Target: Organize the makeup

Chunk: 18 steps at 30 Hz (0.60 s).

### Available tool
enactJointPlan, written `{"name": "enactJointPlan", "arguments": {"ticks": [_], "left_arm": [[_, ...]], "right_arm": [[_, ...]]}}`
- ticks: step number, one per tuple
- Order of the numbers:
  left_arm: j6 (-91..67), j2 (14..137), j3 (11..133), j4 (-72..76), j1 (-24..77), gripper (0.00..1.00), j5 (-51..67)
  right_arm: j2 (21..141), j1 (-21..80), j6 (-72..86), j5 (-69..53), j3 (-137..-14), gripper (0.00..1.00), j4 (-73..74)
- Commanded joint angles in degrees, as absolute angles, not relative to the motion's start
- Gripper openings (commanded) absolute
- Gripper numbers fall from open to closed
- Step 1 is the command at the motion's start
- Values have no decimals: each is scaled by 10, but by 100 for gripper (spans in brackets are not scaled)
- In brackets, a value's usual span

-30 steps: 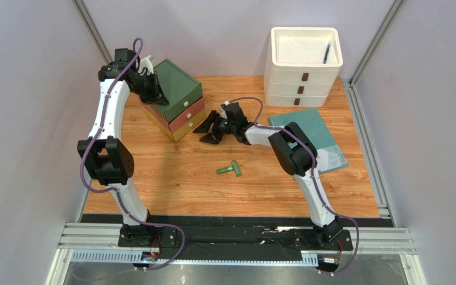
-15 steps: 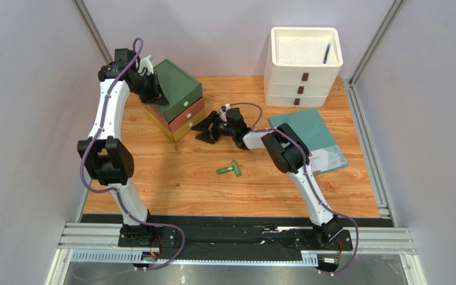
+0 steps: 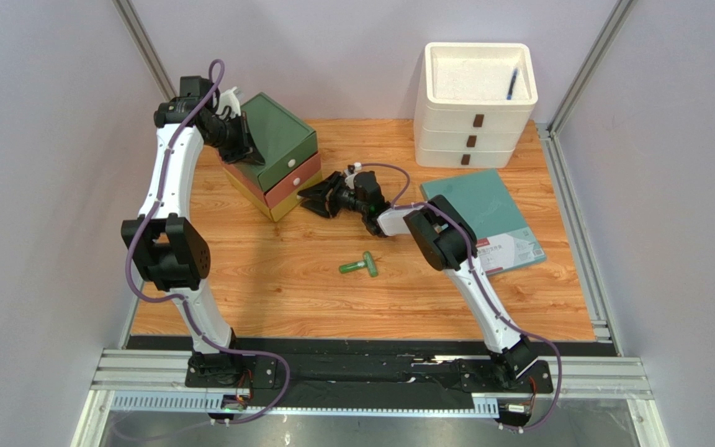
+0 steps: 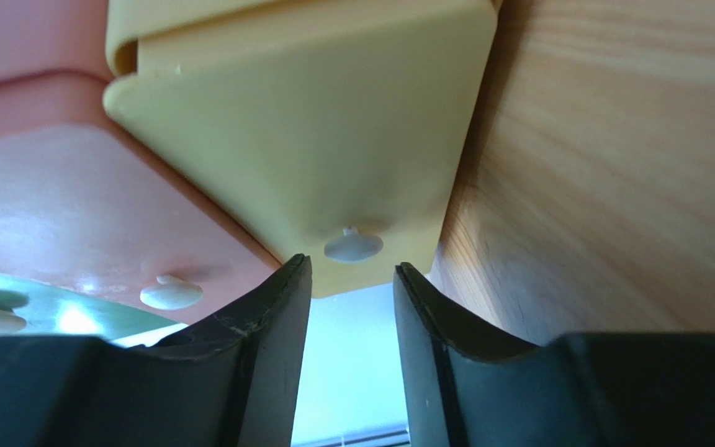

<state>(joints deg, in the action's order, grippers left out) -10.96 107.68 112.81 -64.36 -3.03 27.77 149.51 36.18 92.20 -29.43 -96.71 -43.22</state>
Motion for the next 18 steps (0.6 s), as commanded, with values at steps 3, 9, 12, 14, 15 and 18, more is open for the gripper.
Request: {"name": "enactJointPlan", "arguments": {"ticks": [3,9,12,14,15,18], "left_arm": [[-68,1119,1089,-736,-31,0,192],[-69,1119,1090,-736,-30,0,194],[-68,1119,1089,-737,-31,0,192],[-67,1119,1090,-738,-31,0,191],[-67,1119,1089,-737,-30,0,192],[-67,1119,1089,-738,-31,0,192]], "right_arm": [[1532,360,964,-264,-998,39,-415],[1526,360,962,-244,-998,38,-383],[1524,360,962,-236,-1004,38,-368],[1523,360,963,-228,-999,38,-368],[1522,359,967,-221,-998,38,-374],[1521,360,972,-207,-996,36,-379]]}}
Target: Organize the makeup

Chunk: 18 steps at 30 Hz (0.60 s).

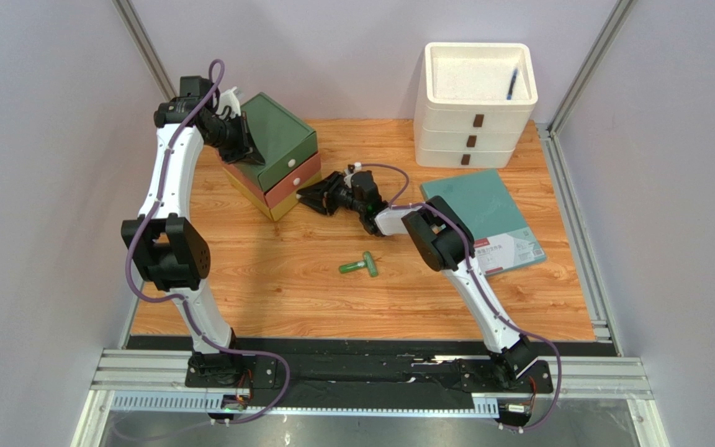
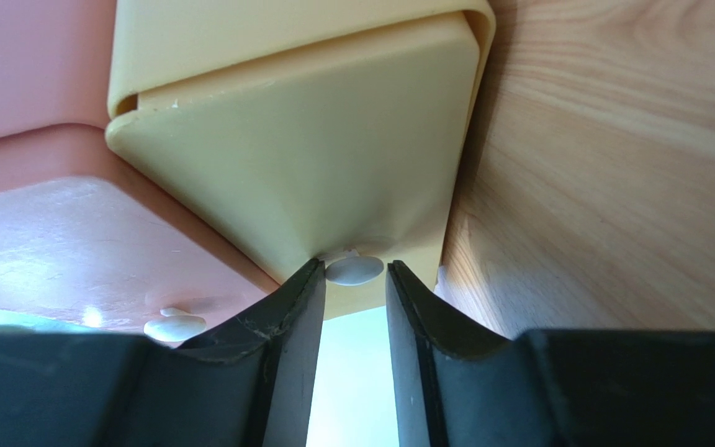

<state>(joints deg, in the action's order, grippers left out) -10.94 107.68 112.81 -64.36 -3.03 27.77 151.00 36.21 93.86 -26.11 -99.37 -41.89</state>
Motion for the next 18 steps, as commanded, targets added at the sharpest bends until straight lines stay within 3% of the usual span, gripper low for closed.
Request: {"name": "enactJointPlan", "arguments": {"ticks": [1,9,18], "left_arm": [[-67,1119,1089,-737,-31,0,192],[-67,1119,1090,-737,-30,0,193],[-68,1119,1091,-737,-30,0,191]], "right_arm": [[1521,360,972,-205,-997,34,-380],[1514,360,962,-199,-1000,15,-357],[1478,354,934,-202,-955,10,-356]]}}
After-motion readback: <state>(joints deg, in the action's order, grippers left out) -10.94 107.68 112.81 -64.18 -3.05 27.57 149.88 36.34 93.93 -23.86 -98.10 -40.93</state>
